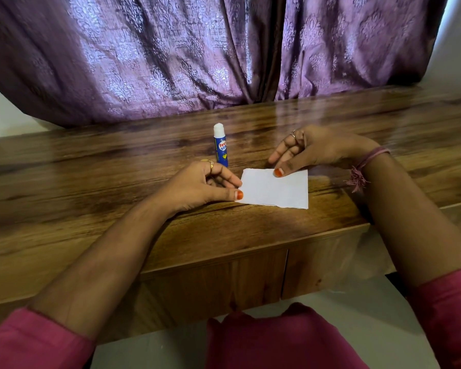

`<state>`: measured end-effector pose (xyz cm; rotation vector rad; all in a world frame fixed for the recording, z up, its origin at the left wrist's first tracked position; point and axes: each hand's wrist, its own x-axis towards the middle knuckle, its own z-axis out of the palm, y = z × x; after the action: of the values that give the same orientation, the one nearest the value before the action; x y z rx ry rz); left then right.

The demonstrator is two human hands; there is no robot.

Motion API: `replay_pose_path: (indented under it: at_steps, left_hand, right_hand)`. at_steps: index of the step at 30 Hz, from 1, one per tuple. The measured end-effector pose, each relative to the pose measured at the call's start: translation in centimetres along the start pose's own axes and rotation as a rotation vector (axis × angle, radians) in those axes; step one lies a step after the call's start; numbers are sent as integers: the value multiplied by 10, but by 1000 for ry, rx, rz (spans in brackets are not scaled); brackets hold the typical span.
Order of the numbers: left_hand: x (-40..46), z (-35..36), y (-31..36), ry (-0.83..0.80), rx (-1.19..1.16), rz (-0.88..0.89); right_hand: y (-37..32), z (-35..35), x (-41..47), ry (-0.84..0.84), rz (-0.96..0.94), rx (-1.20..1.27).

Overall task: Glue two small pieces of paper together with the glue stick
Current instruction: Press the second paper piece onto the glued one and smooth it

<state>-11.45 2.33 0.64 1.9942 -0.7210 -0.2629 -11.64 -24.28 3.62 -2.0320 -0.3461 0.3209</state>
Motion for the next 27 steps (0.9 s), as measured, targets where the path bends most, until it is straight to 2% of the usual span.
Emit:
replay_pose_path:
  at_steps: [27]
  left_hand:
    - [-2,1,2,7,14,8]
  right_hand:
    - [1,2,2,28,3,-20]
